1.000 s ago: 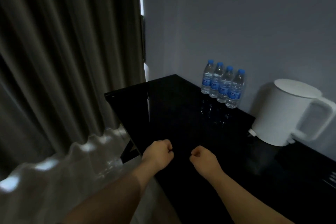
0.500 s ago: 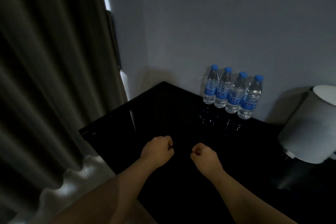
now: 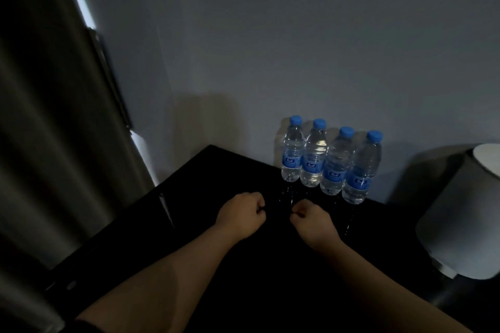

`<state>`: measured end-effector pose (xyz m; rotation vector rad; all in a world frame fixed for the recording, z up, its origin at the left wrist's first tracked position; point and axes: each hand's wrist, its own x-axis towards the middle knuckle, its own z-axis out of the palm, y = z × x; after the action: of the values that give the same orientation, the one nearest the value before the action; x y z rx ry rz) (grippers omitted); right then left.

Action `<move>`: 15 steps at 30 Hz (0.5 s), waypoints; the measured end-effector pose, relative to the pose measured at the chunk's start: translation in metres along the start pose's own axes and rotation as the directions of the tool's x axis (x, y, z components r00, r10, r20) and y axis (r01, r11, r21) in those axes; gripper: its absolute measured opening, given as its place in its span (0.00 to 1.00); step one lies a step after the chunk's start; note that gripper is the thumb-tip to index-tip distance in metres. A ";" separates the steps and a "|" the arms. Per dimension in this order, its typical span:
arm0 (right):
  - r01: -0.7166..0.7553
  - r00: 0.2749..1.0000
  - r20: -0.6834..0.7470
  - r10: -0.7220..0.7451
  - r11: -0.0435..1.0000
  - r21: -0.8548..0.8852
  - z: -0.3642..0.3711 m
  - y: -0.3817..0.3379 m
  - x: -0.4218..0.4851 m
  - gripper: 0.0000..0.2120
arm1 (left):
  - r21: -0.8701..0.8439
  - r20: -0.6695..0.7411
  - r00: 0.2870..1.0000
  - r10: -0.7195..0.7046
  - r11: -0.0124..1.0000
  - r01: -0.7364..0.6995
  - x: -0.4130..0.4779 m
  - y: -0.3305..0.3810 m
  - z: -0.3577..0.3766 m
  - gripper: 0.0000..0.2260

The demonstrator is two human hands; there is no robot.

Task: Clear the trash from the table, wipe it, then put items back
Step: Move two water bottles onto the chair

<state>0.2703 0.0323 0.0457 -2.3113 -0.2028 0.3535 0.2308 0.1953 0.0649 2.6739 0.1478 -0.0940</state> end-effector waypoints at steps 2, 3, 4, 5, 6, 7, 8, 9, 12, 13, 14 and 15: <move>-0.010 0.998 -0.059 0.009 1.000 -0.019 -0.006 -0.004 0.015 0.09 | 0.005 0.004 1.000 0.024 1.000 -0.024 0.022 0.001 -0.004 0.13; -0.013 0.996 -0.085 0.011 1.000 -0.027 -0.010 -0.007 0.023 0.09 | 0.013 -0.005 0.999 0.037 0.999 -0.037 0.034 0.000 -0.006 0.13; -0.016 0.994 -0.107 0.012 0.999 -0.035 -0.014 -0.010 0.031 0.09 | 0.020 -0.023 0.998 0.056 0.998 -0.055 0.048 0.000 -0.009 0.13; -0.015 0.991 -0.133 0.009 0.999 -0.045 -0.018 -0.014 0.038 0.09 | 0.031 -0.044 0.995 0.085 0.996 -0.084 0.061 0.000 -0.013 0.13; -0.013 0.986 -0.164 0.004 0.998 -0.053 -0.021 -0.018 0.046 0.08 | 0.051 -0.058 0.990 0.126 0.991 -0.123 0.073 -0.001 -0.019 0.13; -0.008 0.979 -0.203 -0.004 0.998 -0.057 -0.024 -0.021 0.055 0.08 | 0.086 -0.064 0.982 0.179 0.981 -0.173 0.085 -0.001 -0.025 0.13; -0.003 0.970 -0.243 -0.010 0.999 -0.055 -0.028 -0.025 0.064 0.09 | 0.143 -0.053 0.968 0.244 0.962 -0.235 0.098 -0.001 -0.031 0.13; -0.001 0.960 -0.280 -0.014 0.999 -0.051 -0.031 -0.029 0.073 0.09 | 0.215 -0.031 0.947 0.319 0.928 -0.305 0.111 -0.001 -0.038 0.13; 0.005 0.918 -0.396 -0.039 0.996 -0.087 -0.040 -0.039 0.102 0.10 | 0.357 -0.003 0.861 0.509 0.805 -0.475 0.153 0.000 -0.055 0.12; -0.002 0.894 -0.444 -0.057 0.992 -0.130 -0.043 -0.042 0.111 0.10 | 0.362 -0.025 0.836 0.548 0.785 -0.503 0.167 0.001 -0.059 0.12; -0.015 0.867 -0.492 -0.077 0.983 -0.181 -0.046 -0.045 0.119 0.11 | 0.352 -0.056 0.823 0.565 0.783 -0.513 0.179 0.003 -0.062 0.13; -0.030 0.836 -0.539 -0.102 0.973 -0.230 -0.050 -0.048 0.127 0.12 | 0.339 -0.089 0.820 0.565 0.792 -0.509 0.189 0.008 -0.065 0.14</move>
<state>0.4046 0.0636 0.0896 -2.5267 0.0040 -0.3829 0.4222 0.2342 0.1088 2.9075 -0.6310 0.3466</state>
